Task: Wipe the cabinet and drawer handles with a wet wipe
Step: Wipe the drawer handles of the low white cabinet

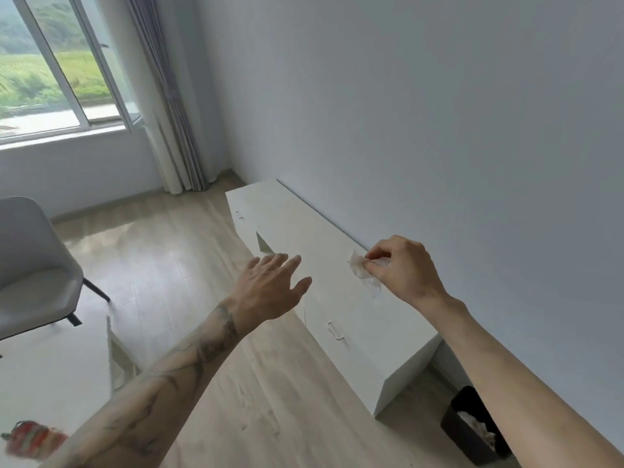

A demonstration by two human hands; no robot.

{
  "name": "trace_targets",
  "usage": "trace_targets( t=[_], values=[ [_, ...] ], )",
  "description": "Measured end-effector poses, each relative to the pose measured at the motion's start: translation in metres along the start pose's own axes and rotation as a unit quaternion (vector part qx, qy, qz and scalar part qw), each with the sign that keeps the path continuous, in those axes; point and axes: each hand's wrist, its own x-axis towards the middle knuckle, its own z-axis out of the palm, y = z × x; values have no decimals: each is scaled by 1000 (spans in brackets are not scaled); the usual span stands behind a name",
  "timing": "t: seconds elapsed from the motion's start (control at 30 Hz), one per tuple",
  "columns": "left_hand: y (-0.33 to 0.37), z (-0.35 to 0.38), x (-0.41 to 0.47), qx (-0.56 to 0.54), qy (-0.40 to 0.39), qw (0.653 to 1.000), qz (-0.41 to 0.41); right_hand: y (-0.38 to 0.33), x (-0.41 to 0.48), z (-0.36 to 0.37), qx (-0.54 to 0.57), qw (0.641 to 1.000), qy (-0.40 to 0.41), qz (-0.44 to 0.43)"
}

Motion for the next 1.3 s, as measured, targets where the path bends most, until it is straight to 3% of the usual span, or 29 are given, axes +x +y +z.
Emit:
trace_targets(
  t=[0.23, 0.57, 0.97, 1.13, 1.3],
  values=[
    [-97, 11, 147, 12, -21, 997, 75, -3, 115, 75, -17, 995, 33, 88],
    [-179, 101, 356, 28, -84, 983, 158, 60, 241, 200, 10, 973, 73, 219],
    [-171, 208, 501, 46, -162, 912, 374, 98, 254, 289, -12, 894, 151, 421],
    [-173, 291, 531, 44, -163, 884, 436, 122, 237, 363, -43, 862, 199, 465],
    [-183, 400, 552, 35, -146, 879, 453, 173, 206, 453, -58, 848, 219, 478]
  ],
)
